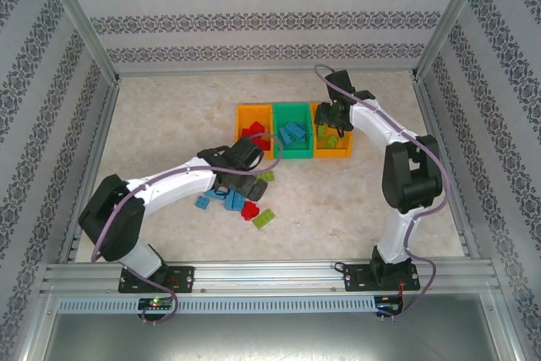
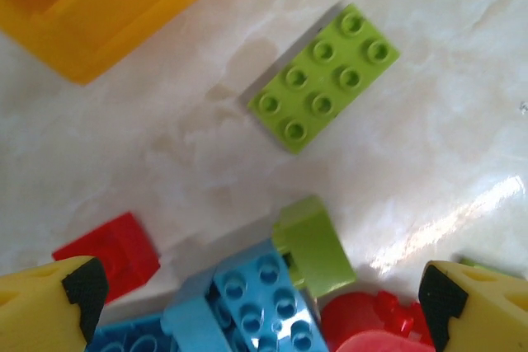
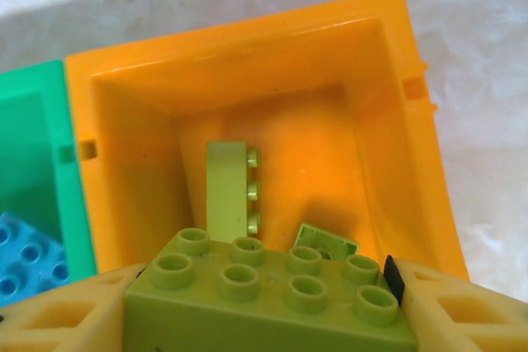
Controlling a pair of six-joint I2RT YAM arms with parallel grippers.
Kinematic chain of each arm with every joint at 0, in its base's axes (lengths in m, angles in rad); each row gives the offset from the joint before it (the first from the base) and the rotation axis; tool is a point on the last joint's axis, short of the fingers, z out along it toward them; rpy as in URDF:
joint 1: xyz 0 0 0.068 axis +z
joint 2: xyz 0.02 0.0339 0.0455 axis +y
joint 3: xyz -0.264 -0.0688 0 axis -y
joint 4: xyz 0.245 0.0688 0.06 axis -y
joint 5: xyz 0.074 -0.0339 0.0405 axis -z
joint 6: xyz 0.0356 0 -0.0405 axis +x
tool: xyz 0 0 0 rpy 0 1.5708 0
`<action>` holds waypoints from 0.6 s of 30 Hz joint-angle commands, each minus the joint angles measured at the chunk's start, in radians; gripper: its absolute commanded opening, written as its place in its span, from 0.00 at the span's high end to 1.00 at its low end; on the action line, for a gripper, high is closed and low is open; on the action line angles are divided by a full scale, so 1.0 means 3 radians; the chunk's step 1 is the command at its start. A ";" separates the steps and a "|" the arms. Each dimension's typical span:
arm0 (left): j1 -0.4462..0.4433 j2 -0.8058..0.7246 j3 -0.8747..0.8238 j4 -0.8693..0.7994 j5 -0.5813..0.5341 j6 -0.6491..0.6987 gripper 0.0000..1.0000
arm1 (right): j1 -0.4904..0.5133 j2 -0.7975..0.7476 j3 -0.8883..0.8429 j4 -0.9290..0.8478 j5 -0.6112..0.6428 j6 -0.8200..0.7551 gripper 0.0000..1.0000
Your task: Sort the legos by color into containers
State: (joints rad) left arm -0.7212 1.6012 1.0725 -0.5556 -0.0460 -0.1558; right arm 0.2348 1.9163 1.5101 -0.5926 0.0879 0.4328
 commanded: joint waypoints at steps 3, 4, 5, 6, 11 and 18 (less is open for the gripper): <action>-0.0050 0.0331 0.0309 -0.0059 0.0063 0.0417 0.04 | -0.0079 0.0193 0.0295 -0.0202 -0.0058 -0.0048 0.35; -0.0050 0.0405 0.0347 -0.0060 0.0071 0.0456 0.05 | -0.0082 0.0229 0.0330 -0.0227 -0.0073 -0.0040 0.33; -0.0050 0.0461 0.0385 -0.0063 0.0071 0.0484 0.05 | -0.0090 0.0255 0.0361 -0.0251 -0.0083 -0.0041 0.32; -0.0050 0.0530 0.0428 -0.0075 0.0077 0.0509 0.06 | -0.0089 0.0285 0.0390 -0.0276 -0.0105 -0.0031 0.30; -0.0053 0.0814 0.0622 -0.0146 0.0144 0.0629 0.09 | -0.0084 0.0288 0.0344 -0.0261 -0.0203 -0.0001 0.24; -0.0050 0.1083 0.0838 -0.0162 0.0167 0.0772 0.13 | -0.0079 0.0176 0.0245 -0.0239 -0.0249 0.0027 0.18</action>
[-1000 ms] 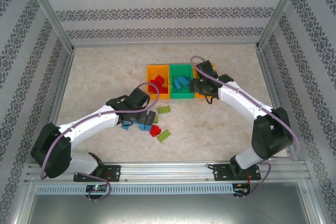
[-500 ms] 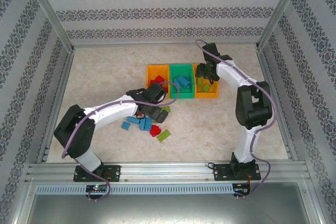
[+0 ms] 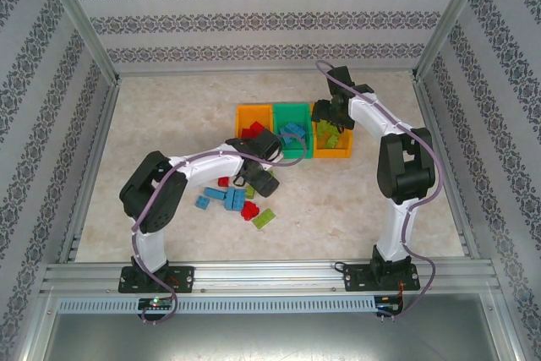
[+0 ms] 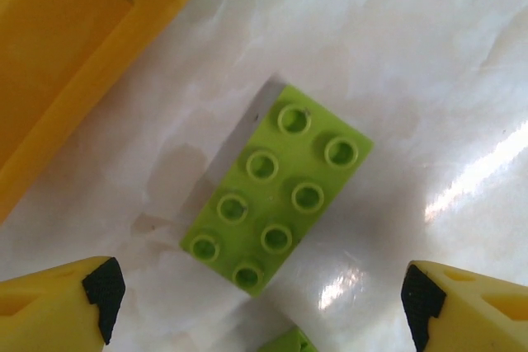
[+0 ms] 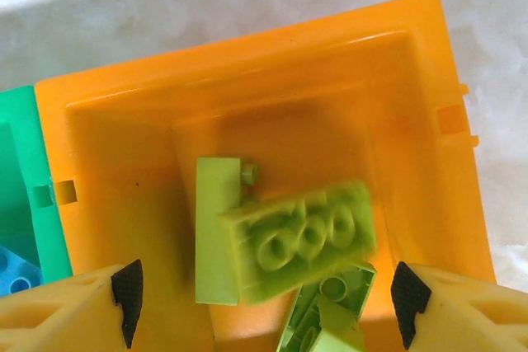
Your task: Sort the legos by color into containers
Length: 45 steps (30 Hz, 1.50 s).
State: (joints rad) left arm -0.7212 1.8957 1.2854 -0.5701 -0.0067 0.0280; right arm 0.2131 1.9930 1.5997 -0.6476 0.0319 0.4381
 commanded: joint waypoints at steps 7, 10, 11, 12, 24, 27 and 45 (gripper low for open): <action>-0.0050 0.0253 0.0213 -0.0114 0.0022 0.0175 0.15 | -0.0007 -0.0485 -0.0320 0.0152 -0.0117 0.0038 0.16; -0.0051 0.0328 0.0257 -0.0147 0.0035 0.0193 0.17 | -0.0018 -0.0683 -0.0434 0.0203 -0.0049 0.0004 0.16; -0.0050 0.0347 0.0268 -0.0164 0.0039 0.0198 0.18 | -0.0024 -0.0729 -0.0460 0.0215 -0.0010 -0.0022 0.17; -0.0050 0.0366 0.0275 -0.0175 0.0039 0.0198 0.20 | -0.0037 -0.0778 -0.0493 0.0221 0.0037 -0.0047 0.17; -0.0051 0.0388 0.0177 -0.0140 0.0258 0.0105 0.47 | -0.0332 -0.0506 -0.0628 0.0191 -0.0125 -0.0273 0.24; -0.0052 0.0379 0.0174 -0.0125 0.0358 0.0046 0.56 | -0.0334 -0.0491 -0.0710 0.0274 -0.0211 -0.0221 0.25; -0.0076 0.0142 0.0026 0.0093 0.0624 -0.0208 0.71 | -0.0195 -0.0410 -0.0885 0.0550 -0.0419 -0.0305 0.54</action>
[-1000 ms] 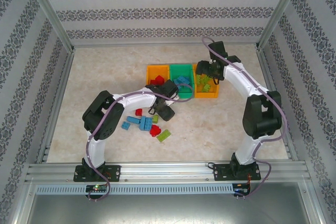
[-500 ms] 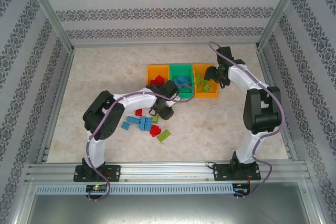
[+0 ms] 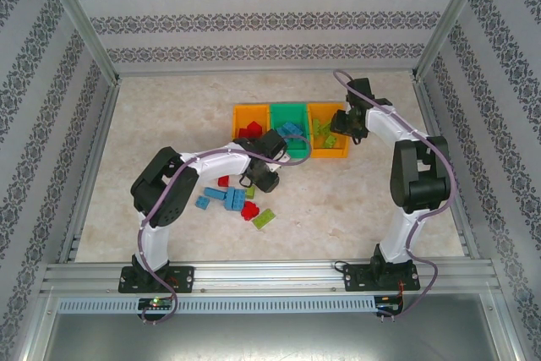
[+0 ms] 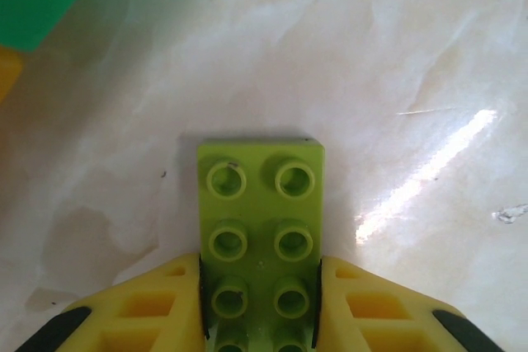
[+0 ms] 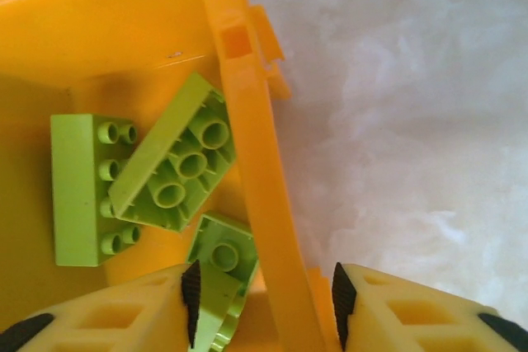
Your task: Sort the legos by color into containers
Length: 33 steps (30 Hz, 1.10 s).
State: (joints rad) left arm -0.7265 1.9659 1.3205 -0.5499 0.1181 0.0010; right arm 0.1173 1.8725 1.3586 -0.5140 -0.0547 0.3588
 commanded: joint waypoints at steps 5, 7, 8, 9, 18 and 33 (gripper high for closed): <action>-0.0064 -0.0283 -0.0086 0.0063 0.0265 -0.0216 0.71 | 0.0234 -0.0036 -0.0183 0.0185 -0.0134 0.0004 0.59; -0.0067 -0.0365 -0.0091 0.0088 0.0286 -0.0256 0.72 | 0.0298 -0.0067 -0.0232 0.0222 -0.0141 0.0035 0.59; -0.0064 -0.0412 -0.0091 0.0101 0.0299 -0.0276 0.72 | 0.0330 -0.0086 -0.0260 0.0237 -0.0142 0.0061 0.58; -0.0066 -0.0448 -0.0091 0.0118 0.0312 -0.0296 0.72 | 0.0349 -0.0104 -0.0289 0.0260 -0.0136 0.0088 0.55; -0.0078 -0.0525 0.0121 0.0225 0.0618 -0.0533 0.74 | 0.0255 -0.0526 -0.0553 0.0414 -0.0117 0.0371 0.26; -0.0097 0.0012 0.1156 0.0243 0.0809 -0.0859 0.75 | 0.0054 -0.1391 -0.1259 0.0338 -0.0142 0.0386 0.20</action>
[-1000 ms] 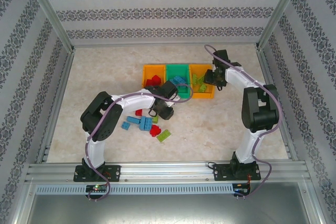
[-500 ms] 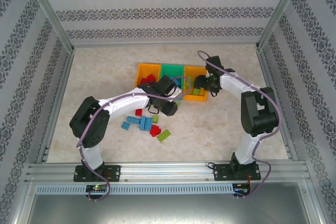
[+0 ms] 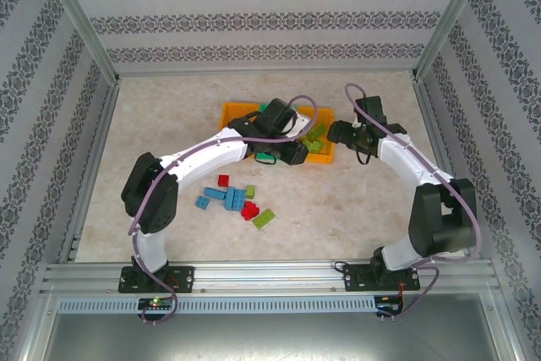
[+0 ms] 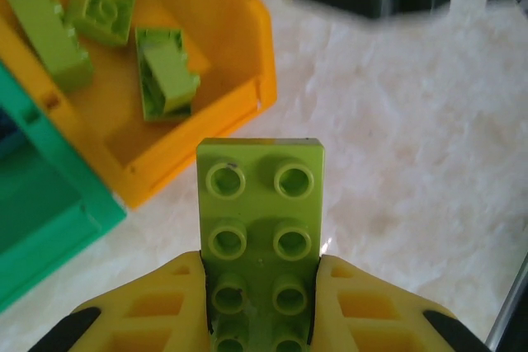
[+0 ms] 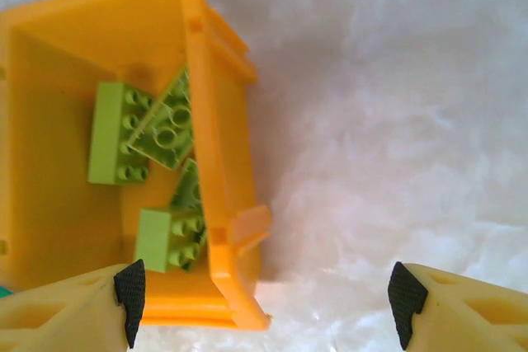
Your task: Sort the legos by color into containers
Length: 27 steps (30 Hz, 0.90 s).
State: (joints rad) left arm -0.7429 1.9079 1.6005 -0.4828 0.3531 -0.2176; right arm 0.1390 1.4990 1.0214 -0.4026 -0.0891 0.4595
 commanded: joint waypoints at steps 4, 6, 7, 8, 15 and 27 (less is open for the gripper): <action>-0.0034 0.0636 0.0829 -0.0259 -0.0164 -0.0219 0.75 | -0.0020 -0.0386 -0.0377 0.0017 -0.0049 0.0100 0.20; -0.0024 0.0821 0.1082 -0.0338 -0.0215 -0.0281 0.75 | -0.0022 -0.0496 -0.0483 0.0045 -0.0068 0.0101 0.20; -0.0014 0.0907 0.1198 -0.0365 -0.0254 -0.0313 0.76 | -0.0022 -0.0553 -0.0537 0.0068 -0.0088 0.0092 0.20; -0.0004 0.0988 0.1307 -0.0396 -0.0315 -0.0363 0.76 | -0.0019 -0.0598 -0.0597 0.0074 -0.0105 0.0076 0.21; 0.0111 0.1326 0.1782 -0.0552 -0.0530 -0.0700 0.67 | 0.0156 -0.0838 -0.0837 0.0110 -0.0322 -0.0142 0.21; 0.0124 0.1162 0.1807 -0.0661 -0.0712 -0.0814 0.09 | 0.1641 -0.1148 -0.1192 0.0414 -0.0048 -0.0535 0.13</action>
State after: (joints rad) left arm -0.7105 2.3077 2.1281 -0.6437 0.1661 -0.4438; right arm 0.5308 1.1751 0.6830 -0.3222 -0.1509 0.3210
